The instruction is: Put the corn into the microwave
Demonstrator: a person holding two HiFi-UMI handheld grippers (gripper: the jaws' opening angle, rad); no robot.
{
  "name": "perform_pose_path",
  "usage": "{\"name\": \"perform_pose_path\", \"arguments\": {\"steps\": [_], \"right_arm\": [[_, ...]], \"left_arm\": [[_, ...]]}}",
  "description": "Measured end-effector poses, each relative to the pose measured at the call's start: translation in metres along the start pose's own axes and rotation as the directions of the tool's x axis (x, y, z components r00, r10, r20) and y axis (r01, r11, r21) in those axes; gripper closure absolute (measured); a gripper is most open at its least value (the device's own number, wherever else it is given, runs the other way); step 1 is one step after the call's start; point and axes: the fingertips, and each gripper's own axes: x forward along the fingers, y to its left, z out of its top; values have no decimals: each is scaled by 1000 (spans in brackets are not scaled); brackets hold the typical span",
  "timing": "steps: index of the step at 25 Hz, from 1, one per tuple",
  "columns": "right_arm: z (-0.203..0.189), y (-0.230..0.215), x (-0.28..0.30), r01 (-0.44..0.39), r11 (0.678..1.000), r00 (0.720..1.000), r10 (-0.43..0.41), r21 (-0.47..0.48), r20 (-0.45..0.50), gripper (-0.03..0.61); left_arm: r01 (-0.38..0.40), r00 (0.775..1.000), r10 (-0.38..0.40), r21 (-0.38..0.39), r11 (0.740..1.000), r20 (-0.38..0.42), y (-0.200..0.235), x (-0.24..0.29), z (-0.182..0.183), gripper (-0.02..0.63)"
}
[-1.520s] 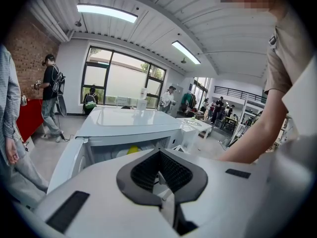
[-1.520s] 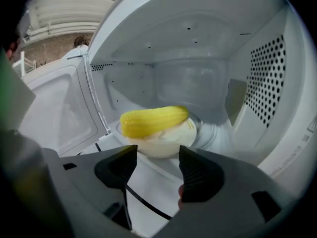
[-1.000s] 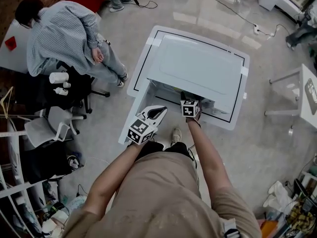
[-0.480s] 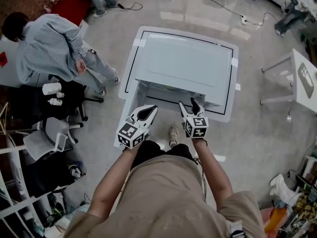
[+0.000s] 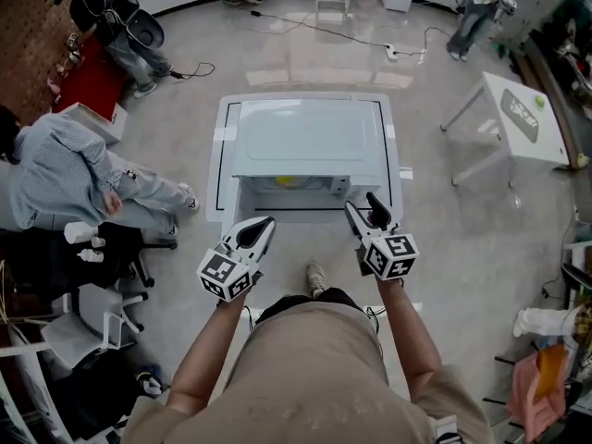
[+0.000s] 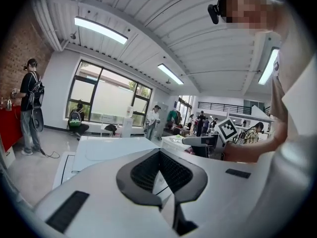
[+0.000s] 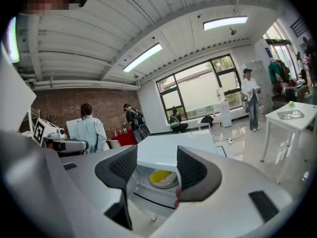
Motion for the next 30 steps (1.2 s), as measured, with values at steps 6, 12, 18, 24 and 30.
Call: {"name": "perform_pose_path", "arguments": {"steps": [6, 12, 18, 24, 30], "right_arm": [[22, 13, -60, 97, 994, 994, -94, -47, 61, 322], [12, 13, -117, 213, 977, 970, -211, -5, 121, 322], [-13, 32, -171, 269, 963, 955, -265, -13, 136, 323], [-26, 44, -208, 278, 960, 951, -271, -29, 145, 322], [-46, 38, -216, 275, 961, 956, -271, -16, 115, 322]], "left_arm": [[31, 999, -32, 8, 999, 39, -16, -50, 17, 609], [38, 998, -39, 7, 999, 50, -12, -97, 9, 609], [30, 998, -29, -15, 999, 61, -13, -125, -17, 609], [44, 996, -47, 31, 999, 73, -34, -129, -23, 609], [36, 995, -37, 16, 999, 91, -47, -132, -27, 609]]}}
